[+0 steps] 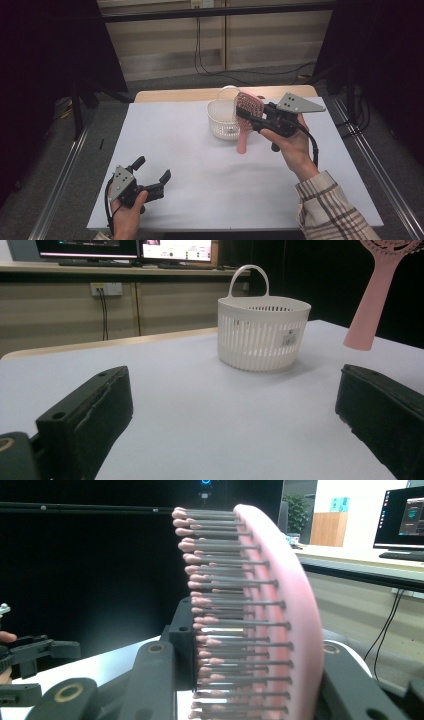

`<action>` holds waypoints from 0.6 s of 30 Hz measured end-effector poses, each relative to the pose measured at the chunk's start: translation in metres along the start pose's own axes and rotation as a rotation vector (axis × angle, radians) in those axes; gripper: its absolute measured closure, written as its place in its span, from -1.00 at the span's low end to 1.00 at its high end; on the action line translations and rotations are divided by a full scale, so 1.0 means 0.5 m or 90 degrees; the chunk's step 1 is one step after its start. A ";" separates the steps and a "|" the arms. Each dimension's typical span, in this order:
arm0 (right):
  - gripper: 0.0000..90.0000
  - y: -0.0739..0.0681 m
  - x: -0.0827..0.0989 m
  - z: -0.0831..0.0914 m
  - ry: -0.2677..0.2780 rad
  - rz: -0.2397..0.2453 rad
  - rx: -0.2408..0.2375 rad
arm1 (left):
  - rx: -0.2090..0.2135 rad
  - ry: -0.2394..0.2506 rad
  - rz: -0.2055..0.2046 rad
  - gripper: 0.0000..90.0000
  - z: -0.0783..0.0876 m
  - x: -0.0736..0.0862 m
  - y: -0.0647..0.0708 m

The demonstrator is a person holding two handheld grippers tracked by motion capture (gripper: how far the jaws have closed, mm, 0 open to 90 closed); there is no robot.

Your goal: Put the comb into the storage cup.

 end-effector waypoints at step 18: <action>0.38 0.024 -0.038 -0.017 0.027 -0.004 0.023 | -0.002 -0.003 0.001 -0.95 0.016 0.005 -0.004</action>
Point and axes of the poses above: each handheld gripper's, and its own axes: z roughly backward along the jaws, x roughly out of its underside, y roughly to its right, the point moved 5 cm from there along -z, roughly forward along the jaws, and after that the axes turned 10 degrees about y, right-handed, at the moved point
